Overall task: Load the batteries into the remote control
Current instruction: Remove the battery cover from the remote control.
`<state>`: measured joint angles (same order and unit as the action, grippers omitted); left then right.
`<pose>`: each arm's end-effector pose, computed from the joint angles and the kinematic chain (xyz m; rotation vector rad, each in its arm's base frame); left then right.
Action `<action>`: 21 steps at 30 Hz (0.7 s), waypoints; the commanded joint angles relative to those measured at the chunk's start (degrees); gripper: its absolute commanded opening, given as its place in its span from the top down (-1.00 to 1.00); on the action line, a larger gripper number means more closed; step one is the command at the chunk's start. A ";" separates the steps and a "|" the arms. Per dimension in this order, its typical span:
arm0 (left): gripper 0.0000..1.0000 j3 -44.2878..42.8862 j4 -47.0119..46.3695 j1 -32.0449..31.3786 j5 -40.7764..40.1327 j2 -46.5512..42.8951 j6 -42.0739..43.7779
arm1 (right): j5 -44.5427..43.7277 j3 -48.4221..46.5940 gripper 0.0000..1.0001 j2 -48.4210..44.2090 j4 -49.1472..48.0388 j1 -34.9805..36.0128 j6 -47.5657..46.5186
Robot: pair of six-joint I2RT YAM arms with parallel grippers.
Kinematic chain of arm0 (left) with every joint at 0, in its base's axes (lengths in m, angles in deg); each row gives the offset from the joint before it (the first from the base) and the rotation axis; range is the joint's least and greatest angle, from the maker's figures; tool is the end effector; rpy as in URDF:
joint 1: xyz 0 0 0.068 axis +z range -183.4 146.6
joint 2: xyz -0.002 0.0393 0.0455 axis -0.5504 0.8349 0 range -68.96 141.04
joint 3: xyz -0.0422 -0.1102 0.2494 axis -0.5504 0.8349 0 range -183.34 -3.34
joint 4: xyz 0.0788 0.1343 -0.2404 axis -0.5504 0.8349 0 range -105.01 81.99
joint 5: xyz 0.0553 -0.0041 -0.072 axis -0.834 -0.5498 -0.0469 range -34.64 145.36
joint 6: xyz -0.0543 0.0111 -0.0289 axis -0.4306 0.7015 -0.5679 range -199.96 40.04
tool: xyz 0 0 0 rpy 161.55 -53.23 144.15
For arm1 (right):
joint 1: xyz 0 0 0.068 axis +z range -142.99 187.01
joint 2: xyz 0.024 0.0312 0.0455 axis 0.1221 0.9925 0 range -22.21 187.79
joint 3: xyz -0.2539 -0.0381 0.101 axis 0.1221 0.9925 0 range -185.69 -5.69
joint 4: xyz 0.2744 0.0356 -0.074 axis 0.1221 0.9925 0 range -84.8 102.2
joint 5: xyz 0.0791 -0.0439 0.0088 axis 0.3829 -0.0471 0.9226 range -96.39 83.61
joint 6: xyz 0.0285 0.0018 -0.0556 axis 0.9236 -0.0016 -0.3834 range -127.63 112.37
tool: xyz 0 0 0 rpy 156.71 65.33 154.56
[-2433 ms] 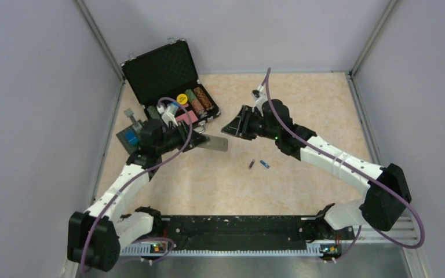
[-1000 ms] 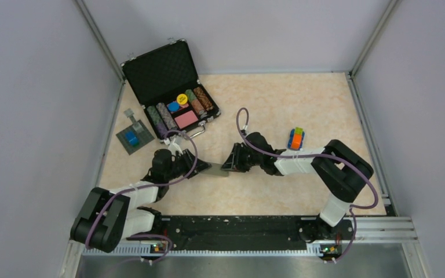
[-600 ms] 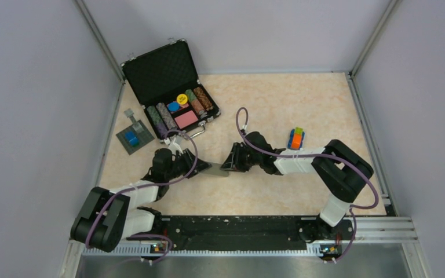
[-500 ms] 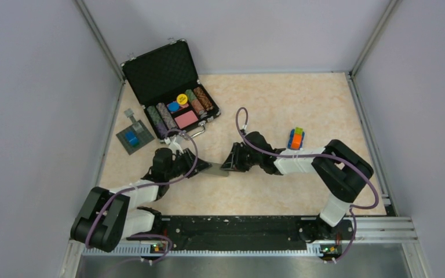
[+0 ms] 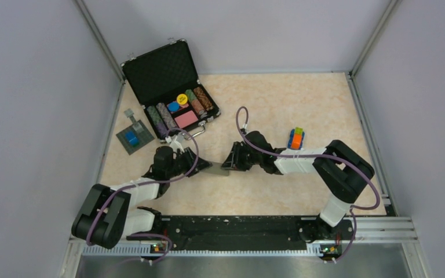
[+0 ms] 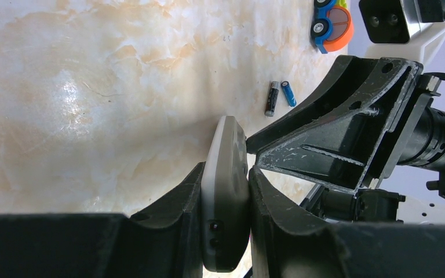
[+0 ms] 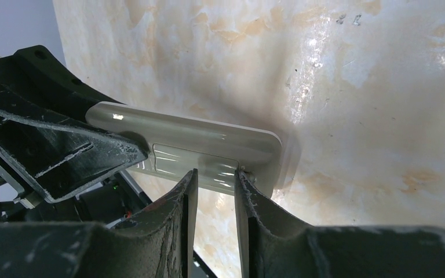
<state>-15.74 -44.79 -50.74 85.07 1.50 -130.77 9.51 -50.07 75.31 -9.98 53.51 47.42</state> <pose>0.2094 -0.0901 0.1120 -0.3016 2.2240 -1.2291 0.2386 0.2703 0.1235 0.0166 2.5226 1.1742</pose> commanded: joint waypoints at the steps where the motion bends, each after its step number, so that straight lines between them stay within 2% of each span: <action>1: 1.00 0.76 9.01 -0.05 -7.29 2.69 7.11 | -1.64 -0.76 0.42 -3.56 -1.05 0.42 -1.30; 21: 1.00 0.62 9.44 -0.04 -7.74 2.89 7.61 | -1.33 -0.86 0.42 -0.67 0.72 0.49 -1.43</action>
<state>-16.31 -44.51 -50.74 85.07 2.20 -130.22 8.25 -50.04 73.93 -8.38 53.51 46.92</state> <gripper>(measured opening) 0.324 0.288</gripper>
